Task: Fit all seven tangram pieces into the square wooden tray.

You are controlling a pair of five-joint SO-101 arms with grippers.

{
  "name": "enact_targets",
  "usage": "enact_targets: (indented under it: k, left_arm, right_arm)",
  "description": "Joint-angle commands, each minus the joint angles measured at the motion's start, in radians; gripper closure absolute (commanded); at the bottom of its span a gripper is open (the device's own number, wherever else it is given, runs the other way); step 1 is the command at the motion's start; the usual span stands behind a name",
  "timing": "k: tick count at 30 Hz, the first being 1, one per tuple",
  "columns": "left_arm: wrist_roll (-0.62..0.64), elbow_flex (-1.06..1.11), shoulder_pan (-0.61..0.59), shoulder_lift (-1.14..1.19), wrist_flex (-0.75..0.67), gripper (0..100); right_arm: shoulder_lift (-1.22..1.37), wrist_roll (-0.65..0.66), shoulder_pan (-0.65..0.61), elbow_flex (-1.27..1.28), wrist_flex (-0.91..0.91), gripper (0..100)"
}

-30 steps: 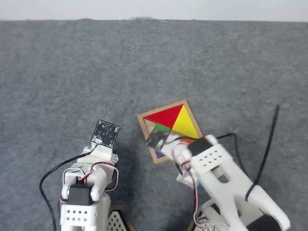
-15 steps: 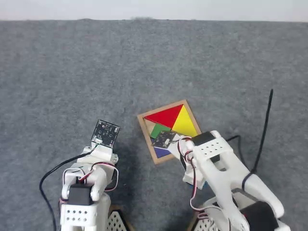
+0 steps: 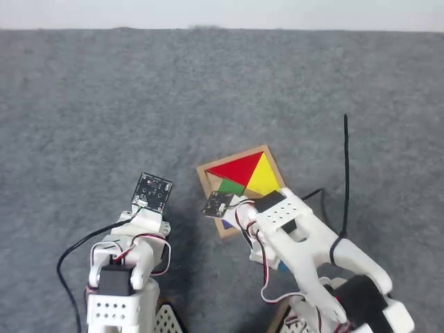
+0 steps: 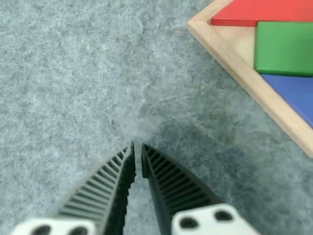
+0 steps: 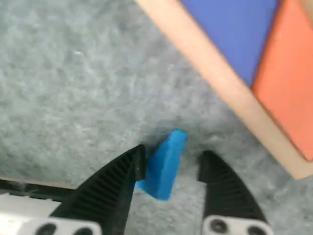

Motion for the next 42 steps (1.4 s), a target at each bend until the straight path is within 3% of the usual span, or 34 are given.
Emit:
enact_targets:
  k: [1,4,16,20,25,28,34,38,42]
  left_arm:
    - [-0.008,-0.010,-0.005,-0.017,0.003,98]
    - [-0.008,-0.010,-0.005,-0.017,0.003,98]
    - [-0.008,-0.010,-0.005,-0.017,0.003,98]
    - [-0.008,-0.010,-0.006,-0.017,0.003,98]
    - [-0.008,-0.010,-0.006,-0.017,0.003,98]
    - [-0.008,-0.010,-0.005,-0.017,0.003,98]
    - [-0.008,-0.010,-0.005,-0.017,0.003,98]
    - [-0.008,-0.010,-0.005,-0.017,0.003,98]
    - [-0.008,-0.010,-0.005,-0.017,0.003,98]
  right_arm:
    - [0.062,-0.011,-0.015,0.015,-0.010,94.1]
    - [0.062,-0.009,-0.015,0.015,-0.010,99.5]
    - [0.050,-0.018,0.090,-0.072,-0.008,98.9]
    - [-0.097,-0.032,0.127,-0.032,0.012,96.6]
    - [-0.392,0.071,0.134,0.072,0.145,88.9]
    - [-0.464,0.112,0.200,0.103,0.162,85.0]
    - [-0.366,0.334,0.317,0.115,0.239,87.2]
    - [-0.259,0.353,0.315,0.114,0.208,85.3]
    - [-0.153,0.353,0.314,0.115,0.136,76.4]
